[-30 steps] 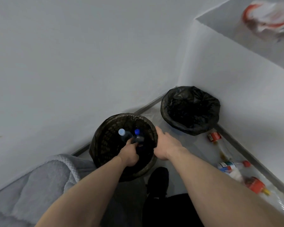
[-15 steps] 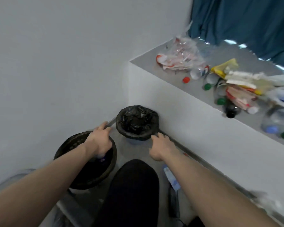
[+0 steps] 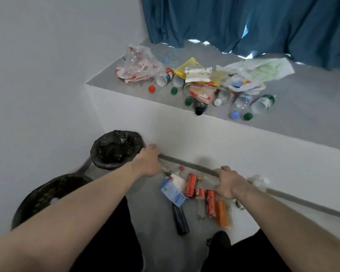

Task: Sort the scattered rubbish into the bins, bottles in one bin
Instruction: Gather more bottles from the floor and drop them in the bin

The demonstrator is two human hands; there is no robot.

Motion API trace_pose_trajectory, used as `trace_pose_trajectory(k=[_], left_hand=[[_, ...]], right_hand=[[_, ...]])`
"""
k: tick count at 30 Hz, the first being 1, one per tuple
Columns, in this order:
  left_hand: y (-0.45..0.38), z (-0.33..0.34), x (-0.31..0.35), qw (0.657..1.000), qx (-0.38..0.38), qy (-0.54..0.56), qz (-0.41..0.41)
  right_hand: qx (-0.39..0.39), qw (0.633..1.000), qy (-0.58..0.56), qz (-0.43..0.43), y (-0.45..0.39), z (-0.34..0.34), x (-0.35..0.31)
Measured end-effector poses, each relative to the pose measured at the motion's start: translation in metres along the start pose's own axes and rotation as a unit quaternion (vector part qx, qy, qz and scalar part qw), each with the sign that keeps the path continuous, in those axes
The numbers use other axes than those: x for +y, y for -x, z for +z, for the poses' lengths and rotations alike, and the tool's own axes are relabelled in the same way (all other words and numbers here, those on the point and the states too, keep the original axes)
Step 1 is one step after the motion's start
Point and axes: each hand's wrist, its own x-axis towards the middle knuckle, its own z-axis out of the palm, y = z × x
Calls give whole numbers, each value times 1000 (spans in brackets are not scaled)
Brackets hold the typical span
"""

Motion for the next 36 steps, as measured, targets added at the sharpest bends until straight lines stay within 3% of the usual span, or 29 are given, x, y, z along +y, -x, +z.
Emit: trace_pose_trajectory(k=[5,10,17,28,36], left_hand=[[-21,73,35,993,-100,-57,31],[-28,127,37,983,-175,-56,-8],[-111,152,13,983,-177,-17,-54],[-269,199,-34,977,-143,67,-144],[-335,233,-64,936,-115,209,-258]], right_hand=[[-30,999,-29,35,-1,51,58],[-96,994,-44,26,-28,92,72],[-129,983,-121,57,-134,153,64],[-126,968,-183,121,-233,207,42],[-73,953,-250,154,-272,253,40]])
